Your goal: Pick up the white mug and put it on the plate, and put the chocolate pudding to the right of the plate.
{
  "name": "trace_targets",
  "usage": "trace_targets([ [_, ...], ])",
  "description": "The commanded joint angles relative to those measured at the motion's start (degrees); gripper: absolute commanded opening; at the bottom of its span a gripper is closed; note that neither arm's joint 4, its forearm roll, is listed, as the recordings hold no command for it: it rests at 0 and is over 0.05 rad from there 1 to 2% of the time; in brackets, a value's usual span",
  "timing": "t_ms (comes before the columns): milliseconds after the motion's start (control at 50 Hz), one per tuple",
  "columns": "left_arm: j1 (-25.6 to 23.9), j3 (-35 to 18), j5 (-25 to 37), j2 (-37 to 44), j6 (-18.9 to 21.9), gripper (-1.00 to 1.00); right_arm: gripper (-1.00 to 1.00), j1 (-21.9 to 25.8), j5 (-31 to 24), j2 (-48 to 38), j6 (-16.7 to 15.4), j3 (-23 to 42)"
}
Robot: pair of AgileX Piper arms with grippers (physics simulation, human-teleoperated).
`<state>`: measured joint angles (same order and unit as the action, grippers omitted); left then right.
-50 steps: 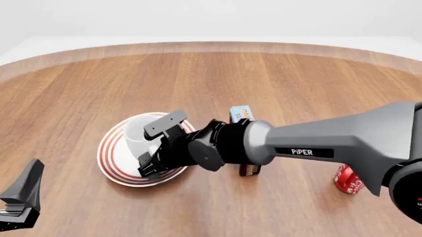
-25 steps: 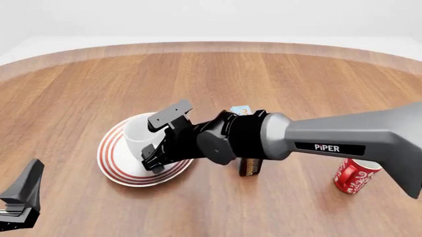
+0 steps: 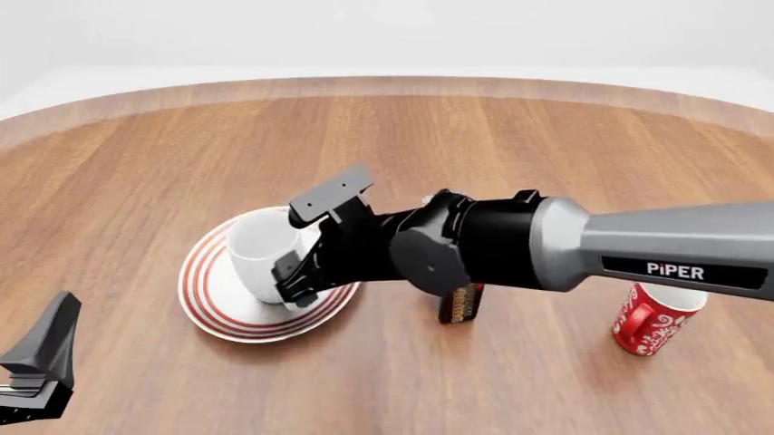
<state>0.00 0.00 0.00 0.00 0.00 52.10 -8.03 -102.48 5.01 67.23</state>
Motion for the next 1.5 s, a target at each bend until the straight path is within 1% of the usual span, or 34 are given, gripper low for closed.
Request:
trace_targets([
  [20, 0.00, 0.00, 0.00, 0.00, 0.00, 1.00, 1.00, -0.52, 0.46, 3.47, -0.59, -2.64],
  [240, 0.00, 0.00, 0.00, 0.00, 0.00, 1.00, 1.00, -1.25, 1.22, 6.23, -1.04, -5.50],
  [960, 0.00, 0.00, 0.00, 0.00, 0.00, 1.00, 1.00, -3.19, 4.22, 15.63, -4.60, -15.19],
  [1240, 0.00, 0.00, 0.00, 0.00, 0.00, 1.00, 1.00, -3.62, 5.51, 18.78, -5.07, -18.78],
  [1500, 0.00, 0.00, 0.00, 0.00, 0.00, 1.00, 1.00, -4.70, 6.20, 24.09, -7.04, -23.35],
])
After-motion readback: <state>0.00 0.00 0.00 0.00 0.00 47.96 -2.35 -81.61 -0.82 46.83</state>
